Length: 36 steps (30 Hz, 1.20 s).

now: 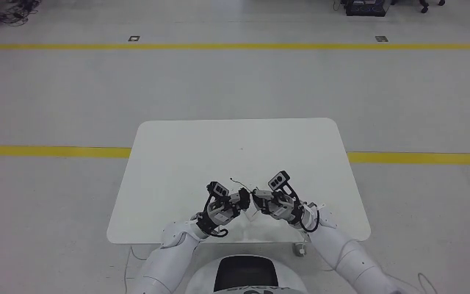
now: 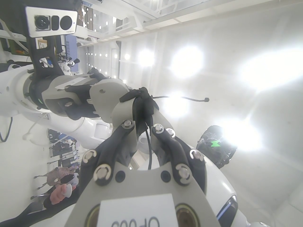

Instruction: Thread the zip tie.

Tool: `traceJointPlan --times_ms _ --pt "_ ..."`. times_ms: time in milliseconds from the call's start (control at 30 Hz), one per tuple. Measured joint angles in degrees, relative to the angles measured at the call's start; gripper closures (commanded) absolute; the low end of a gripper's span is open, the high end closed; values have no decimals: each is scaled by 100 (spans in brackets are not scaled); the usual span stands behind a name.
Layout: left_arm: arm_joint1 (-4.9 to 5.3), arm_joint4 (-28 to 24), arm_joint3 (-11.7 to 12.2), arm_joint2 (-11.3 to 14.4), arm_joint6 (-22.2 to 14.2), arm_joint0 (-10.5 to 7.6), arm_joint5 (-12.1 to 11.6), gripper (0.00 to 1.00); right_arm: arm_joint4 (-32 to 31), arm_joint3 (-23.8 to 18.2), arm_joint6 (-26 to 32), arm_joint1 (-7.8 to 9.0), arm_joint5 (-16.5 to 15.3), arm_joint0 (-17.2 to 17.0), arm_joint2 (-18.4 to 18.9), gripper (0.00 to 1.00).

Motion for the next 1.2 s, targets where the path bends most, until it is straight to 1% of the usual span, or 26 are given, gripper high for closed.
traceJointPlan --times_ms 167,267,633,1200 --pt "0 0 0 0 0 0 0 100 23 48 0 -3 -10 38 -33 93" --pt "0 0 0 0 0 0 0 100 30 72 0 -4 -18 56 -52 100" --pt "0 0 0 0 0 0 0 100 -30 264 0 -16 -62 116 -103 100" --pt "0 0 0 0 0 0 0 100 -60 427 0 -42 -59 141 -112 100"
